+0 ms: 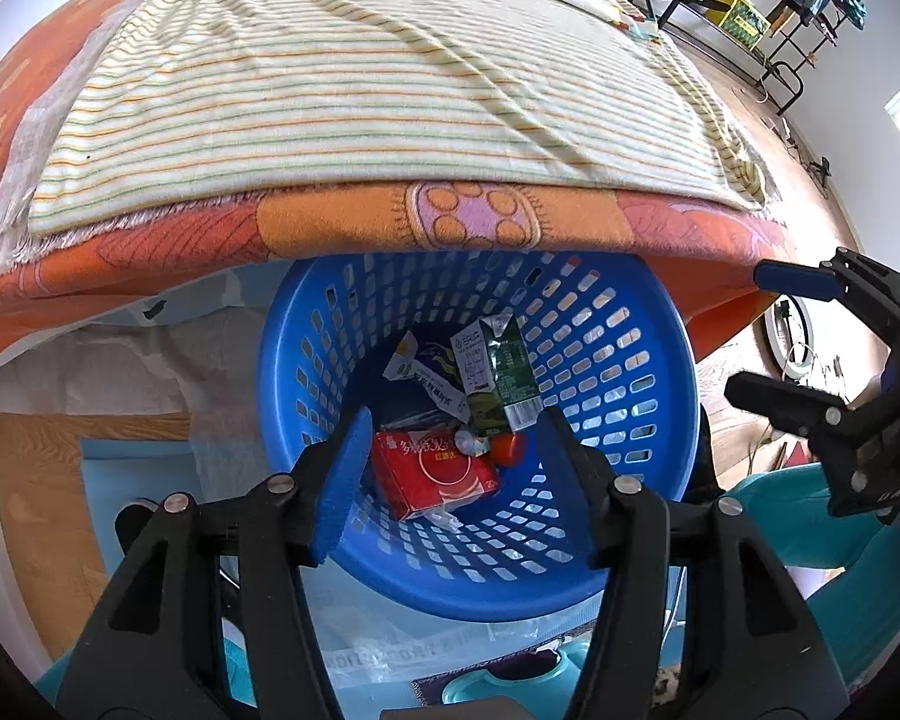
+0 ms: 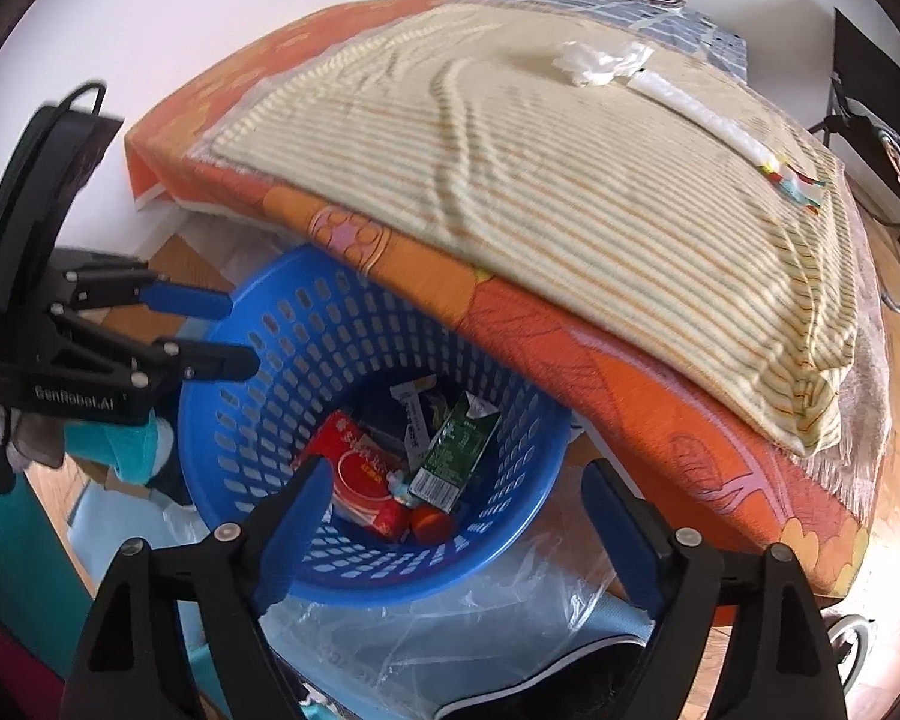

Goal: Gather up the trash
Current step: 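Move both grippers back over the bed toward the white plastic bag and tube wrapper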

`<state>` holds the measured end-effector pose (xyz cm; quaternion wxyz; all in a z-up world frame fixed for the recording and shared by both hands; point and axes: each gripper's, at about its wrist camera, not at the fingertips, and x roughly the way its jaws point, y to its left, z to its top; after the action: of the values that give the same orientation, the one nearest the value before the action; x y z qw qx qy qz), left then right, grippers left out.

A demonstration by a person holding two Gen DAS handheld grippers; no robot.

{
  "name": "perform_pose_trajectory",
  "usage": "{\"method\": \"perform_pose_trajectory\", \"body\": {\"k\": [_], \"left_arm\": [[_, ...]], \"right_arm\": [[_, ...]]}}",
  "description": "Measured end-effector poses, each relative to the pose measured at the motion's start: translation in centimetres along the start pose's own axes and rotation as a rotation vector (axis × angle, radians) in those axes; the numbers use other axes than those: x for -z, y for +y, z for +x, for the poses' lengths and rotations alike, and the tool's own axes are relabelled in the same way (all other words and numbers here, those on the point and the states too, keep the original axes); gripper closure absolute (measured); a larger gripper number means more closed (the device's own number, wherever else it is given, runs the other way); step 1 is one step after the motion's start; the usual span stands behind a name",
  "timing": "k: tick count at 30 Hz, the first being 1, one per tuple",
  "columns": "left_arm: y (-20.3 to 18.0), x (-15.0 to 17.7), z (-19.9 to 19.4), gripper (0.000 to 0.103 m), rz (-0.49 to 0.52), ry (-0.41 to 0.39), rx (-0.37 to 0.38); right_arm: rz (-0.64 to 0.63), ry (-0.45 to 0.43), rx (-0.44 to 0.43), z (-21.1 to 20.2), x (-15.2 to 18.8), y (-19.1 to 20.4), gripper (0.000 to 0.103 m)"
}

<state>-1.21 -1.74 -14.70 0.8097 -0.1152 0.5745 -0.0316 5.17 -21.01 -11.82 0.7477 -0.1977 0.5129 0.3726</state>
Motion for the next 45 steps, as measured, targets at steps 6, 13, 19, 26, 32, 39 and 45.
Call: {"method": "perform_pose_trajectory", "body": {"k": [6,13,19,26,32,39,45], "left_arm": [[-0.4,-0.8,-0.6,0.044,0.009,-0.019,0.007],[-1.1,-2.6,-1.5,0.044,0.021,-0.049,0.016],[-1.5,-5.1,-2.5,0.044,0.017,-0.085,0.021],[-1.6,-8.8,-3.2,0.044,0.007,-0.127,0.024],[-1.9,-13.1,-3.1,0.044,0.026,-0.178,0.005],[-2.1,-18.5,-0.8,0.044,0.016,-0.197,0.013],[-2.2,-22.3,1.6,0.044,0.001,-0.197,0.006]], "right_arm": [[0.055,-0.052,-0.001,-1.4,-1.0,-1.3,0.012],[0.121,-0.107,-0.013,-2.8,-2.5,-3.4,0.010],[0.153,-0.152,-0.014,-3.9,-4.1,-5.3,0.010],[0.219,-0.201,-0.021,-4.9,-6.3,-8.6,0.009],[0.278,-0.243,-0.030,-5.1,-9.0,-12.0,0.010],[0.312,-0.279,0.014,-4.3,-13.5,-17.0,0.010],[0.339,-0.269,0.010,-2.4,-16.8,-20.7,0.015]]}}
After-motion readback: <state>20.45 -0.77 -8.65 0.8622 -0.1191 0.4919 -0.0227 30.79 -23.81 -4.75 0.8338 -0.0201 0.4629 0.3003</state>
